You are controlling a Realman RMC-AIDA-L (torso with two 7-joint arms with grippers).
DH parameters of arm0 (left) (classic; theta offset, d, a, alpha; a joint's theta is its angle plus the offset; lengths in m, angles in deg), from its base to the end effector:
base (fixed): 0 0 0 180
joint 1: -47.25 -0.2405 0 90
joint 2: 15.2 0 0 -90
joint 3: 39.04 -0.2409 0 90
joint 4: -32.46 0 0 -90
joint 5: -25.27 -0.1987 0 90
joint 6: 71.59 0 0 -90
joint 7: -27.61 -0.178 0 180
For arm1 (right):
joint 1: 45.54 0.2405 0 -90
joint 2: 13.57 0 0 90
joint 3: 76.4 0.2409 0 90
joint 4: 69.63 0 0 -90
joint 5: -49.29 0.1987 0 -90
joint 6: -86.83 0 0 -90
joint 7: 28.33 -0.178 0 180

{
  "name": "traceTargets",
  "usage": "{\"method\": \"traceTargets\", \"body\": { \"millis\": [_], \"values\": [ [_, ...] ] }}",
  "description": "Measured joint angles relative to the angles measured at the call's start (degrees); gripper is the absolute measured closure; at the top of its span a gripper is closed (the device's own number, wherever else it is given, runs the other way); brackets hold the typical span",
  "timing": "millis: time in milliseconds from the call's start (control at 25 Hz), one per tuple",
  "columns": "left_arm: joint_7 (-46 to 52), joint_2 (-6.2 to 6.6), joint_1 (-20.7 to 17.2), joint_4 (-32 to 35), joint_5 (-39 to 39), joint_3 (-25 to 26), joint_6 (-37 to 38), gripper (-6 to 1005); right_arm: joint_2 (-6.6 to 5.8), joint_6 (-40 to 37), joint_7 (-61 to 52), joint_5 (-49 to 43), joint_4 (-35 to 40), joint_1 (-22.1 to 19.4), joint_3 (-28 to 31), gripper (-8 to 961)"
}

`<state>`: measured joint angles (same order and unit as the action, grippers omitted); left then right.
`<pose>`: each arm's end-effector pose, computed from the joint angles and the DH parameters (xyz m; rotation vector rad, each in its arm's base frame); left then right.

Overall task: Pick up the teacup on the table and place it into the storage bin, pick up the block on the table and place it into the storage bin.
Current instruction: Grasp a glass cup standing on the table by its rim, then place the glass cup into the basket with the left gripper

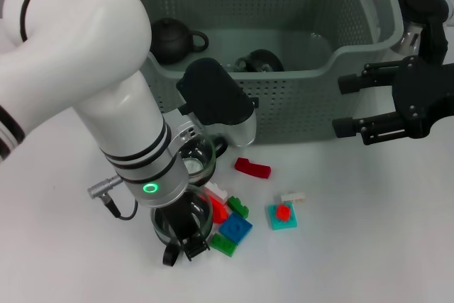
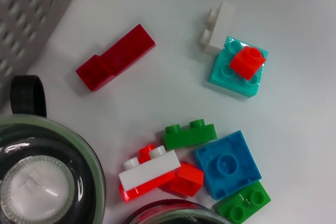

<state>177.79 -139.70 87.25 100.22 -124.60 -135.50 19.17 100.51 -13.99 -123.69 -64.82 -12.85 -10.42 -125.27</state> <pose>-0.1720 0.2914 -0.1034 -2.7992 -0.7814 0.8703 0.1704 0.3395 0.0307 -2.9582 0.3756 0.5037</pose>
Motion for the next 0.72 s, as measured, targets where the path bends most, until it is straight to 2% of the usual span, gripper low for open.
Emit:
{"method": "traceTargets", "body": {
  "millis": [160,440,720],
  "values": [
    [0.2,0.06,-0.2,1.7,0.0,0.4,2.0,917,0.00,0.0,0.0,0.0,0.0,0.0,0.0,118],
    [1.2,0.19,-1.1,8.2,-0.1,1.8,7.0,927,0.00,0.0,0.0,0.0,0.0,0.1,0.6,118],
    [1.3,0.25,-1.6,10.6,-0.4,3.8,8.2,959,0.00,0.0,0.3,0.0,0.0,0.0,0.7,118]
  ]
}}
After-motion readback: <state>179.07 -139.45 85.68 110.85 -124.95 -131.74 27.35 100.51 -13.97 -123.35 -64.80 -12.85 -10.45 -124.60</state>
